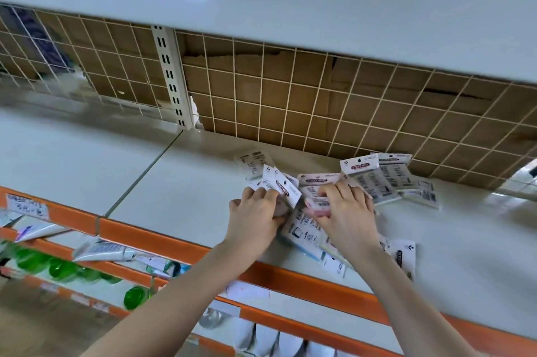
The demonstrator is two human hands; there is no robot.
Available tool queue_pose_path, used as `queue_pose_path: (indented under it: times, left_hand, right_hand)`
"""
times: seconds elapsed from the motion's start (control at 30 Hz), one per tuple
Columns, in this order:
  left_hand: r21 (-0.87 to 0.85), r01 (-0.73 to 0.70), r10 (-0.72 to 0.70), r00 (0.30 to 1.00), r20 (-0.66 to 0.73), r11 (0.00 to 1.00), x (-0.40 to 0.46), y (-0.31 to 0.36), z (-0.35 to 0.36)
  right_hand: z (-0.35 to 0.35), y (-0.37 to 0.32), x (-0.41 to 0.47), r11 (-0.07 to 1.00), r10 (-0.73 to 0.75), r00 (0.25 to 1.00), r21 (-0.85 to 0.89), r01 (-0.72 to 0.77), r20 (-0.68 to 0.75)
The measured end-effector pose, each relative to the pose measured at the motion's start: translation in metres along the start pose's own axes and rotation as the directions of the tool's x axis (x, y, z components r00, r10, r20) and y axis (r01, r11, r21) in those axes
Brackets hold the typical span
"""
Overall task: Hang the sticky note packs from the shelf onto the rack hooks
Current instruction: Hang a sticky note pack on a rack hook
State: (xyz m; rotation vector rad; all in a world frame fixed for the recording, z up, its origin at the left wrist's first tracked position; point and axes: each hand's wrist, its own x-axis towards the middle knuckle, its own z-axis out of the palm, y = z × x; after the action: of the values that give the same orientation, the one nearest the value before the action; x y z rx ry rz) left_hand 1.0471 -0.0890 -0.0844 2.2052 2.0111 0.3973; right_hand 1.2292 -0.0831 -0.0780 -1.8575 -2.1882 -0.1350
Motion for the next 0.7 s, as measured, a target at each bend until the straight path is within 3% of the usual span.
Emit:
queue_pose_path:
  times: [0.13,0.27,0.4,0.5,0.6,0.7]
  left_hand:
    - [-0.102,0.021,-0.022,1.000,-0.010,0.995,0.002,-0.003,-0.011]
    - [-0.121,-0.023,0.021,1.000,-0.016,0.992,0.010,-0.003,-0.035]
    - [-0.054,-0.028,0.017,0.980,-0.197,0.998,0.034,-0.003,-0.061]
    - [-0.313,-0.023,-0.059,0.967,-0.250,0.950,0.040,0.007,-0.065]
    - [-0.760,0.081,-0.167,0.985,-0.037,0.645,0.041,0.025,-0.059]
    - [-0.919,0.312,-0.166,0.946,0.278,0.241,0.038,0.046,-0.046]
  right_hand:
    - [-0.018,0.014,0.002,0.996,-0.030,0.999,0.088,0.027,0.036]
    - [-0.040,0.028,0.007,0.907,0.056,0.997,0.415,-0.070,0.046]
    - [-0.055,0.038,0.014,0.694,0.226,0.973,0.694,-0.189,0.038]
    - [-0.061,0.050,0.015,0.428,0.382,0.905,0.832,-0.353,0.187]
    - [-0.065,0.062,0.008,0.039,0.370,0.873,0.934,-0.355,0.317]
    - [-0.069,0.078,-0.003,-0.210,0.288,0.847,0.893,-0.399,0.446]
